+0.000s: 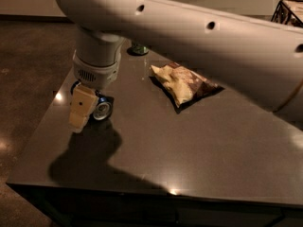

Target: Pick pepsi can

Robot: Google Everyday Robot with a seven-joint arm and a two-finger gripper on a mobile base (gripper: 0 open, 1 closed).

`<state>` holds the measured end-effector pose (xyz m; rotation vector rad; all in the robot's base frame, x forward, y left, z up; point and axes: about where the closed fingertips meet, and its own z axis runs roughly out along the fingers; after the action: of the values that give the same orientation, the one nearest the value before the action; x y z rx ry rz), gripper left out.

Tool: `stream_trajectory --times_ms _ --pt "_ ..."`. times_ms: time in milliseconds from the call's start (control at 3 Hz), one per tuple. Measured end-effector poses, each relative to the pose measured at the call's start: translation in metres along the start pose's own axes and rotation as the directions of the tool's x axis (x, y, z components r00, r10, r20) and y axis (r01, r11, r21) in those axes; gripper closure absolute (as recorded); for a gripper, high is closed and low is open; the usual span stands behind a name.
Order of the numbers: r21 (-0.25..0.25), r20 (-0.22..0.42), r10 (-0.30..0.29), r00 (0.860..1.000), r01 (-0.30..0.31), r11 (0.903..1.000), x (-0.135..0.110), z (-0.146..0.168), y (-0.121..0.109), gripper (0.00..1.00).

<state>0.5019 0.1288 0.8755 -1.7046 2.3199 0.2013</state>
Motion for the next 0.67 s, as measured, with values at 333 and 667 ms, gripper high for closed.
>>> stream_trajectory --times_ms 333,667 --pt "-0.015 -0.007 0.015 1.000 -0.015 0.9998 -0.0107 0.0172 -0.0019 0.00" --pt "-0.025 -0.006 0.034 0.999 -0.034 0.9991 -0.0190 0.0261 -0.0048 0.18"
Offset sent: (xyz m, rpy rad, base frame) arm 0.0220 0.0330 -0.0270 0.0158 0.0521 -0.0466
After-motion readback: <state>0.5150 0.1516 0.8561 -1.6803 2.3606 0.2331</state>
